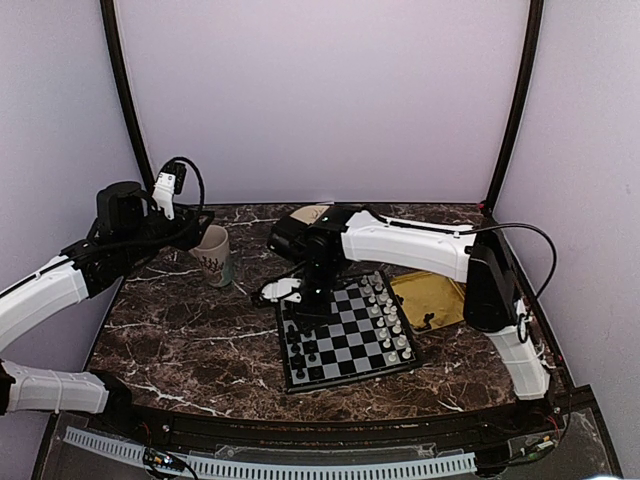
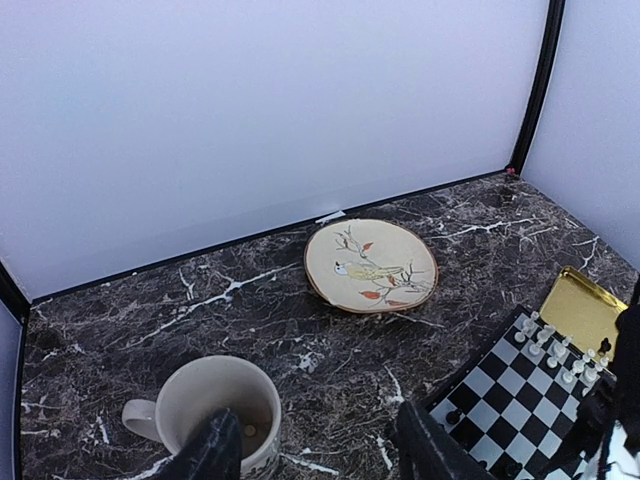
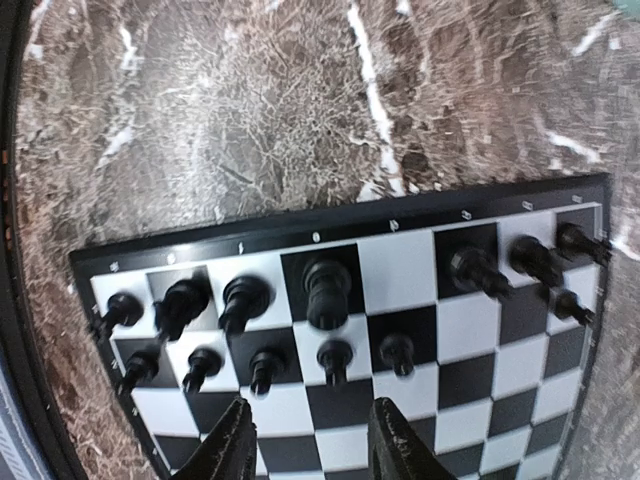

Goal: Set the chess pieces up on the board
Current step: Place the queen at d8, then pick up the king from the storage box.

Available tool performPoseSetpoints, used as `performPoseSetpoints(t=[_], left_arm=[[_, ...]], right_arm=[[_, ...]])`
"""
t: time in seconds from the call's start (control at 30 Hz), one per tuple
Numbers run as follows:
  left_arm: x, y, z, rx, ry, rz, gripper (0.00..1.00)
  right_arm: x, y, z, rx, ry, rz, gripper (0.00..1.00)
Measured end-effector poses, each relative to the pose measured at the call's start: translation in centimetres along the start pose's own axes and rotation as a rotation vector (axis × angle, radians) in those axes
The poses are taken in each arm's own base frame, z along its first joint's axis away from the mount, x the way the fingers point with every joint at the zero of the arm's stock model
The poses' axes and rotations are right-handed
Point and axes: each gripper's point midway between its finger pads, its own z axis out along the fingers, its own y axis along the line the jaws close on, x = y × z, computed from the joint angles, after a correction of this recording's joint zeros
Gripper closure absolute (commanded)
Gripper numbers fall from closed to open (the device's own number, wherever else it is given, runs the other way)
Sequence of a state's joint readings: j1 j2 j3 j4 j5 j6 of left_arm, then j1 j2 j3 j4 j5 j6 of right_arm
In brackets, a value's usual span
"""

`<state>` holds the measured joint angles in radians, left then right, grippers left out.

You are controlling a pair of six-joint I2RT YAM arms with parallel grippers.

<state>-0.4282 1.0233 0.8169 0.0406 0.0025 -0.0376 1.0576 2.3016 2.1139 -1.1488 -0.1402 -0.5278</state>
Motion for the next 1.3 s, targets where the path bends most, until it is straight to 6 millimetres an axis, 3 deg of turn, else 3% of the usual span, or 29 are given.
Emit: performPoseSetpoints(t=[0.13, 0.23, 0.3, 0.43, 0.6, 0.73, 0.8, 0.97, 1.13, 1.3], left_arm=[[0.3, -0.1, 0.4, 0.006, 0.006, 0.005, 0.45], [0.5, -0.5, 0.7, 0.03, 0.013, 0.01, 0.46], [0.9, -0.9, 1.1, 0.056, 0.027, 0.014, 0.47], [2.1, -2.1, 1.8, 0.123, 0.063, 0.014, 0.49], [3.3, -3.6, 2.5, 0.214, 0.102, 0.008, 0.5], [3.8, -4.3, 2.8, 0.255, 0.116, 0.005, 0.51], [3.9, -4.5, 2.9, 0.269, 0.121, 0.004, 0.51], [4.0, -4.7, 2.8, 0.283, 0.122, 0.005, 0.51], [4.0, -4.9, 2.8, 0.293, 0.122, 0.009, 0.51], [4.0, -5.0, 2.8, 0.296, 0.122, 0.009, 0.51]], right_arm=[[0.5, -0.2, -3.6, 0.034, -0.042, 0.008, 0.61], [2.0, -1.1, -6.5, 0.068, -0.077, 0.042, 0.61], [4.0, -2.1, -8.3, 0.093, -0.093, 0.087, 0.62], [10.0, -5.0, -10.6, 0.143, -0.108, 0.234, 0.63], [18.6, -6.9, -10.3, 0.175, -0.081, 0.429, 0.69], [25.3, -6.0, -8.3, 0.169, -0.021, 0.551, 0.72], [27.4, -5.1, -7.1, 0.156, 0.019, 0.575, 0.74], [29.3, -3.8, -5.2, 0.131, 0.076, 0.578, 0.74], [29.3, -4.2, -5.0, 0.144, 0.077, 0.564, 0.78], [28.7, -3.4, -4.5, 0.086, 0.054, 0.516, 0.82]])
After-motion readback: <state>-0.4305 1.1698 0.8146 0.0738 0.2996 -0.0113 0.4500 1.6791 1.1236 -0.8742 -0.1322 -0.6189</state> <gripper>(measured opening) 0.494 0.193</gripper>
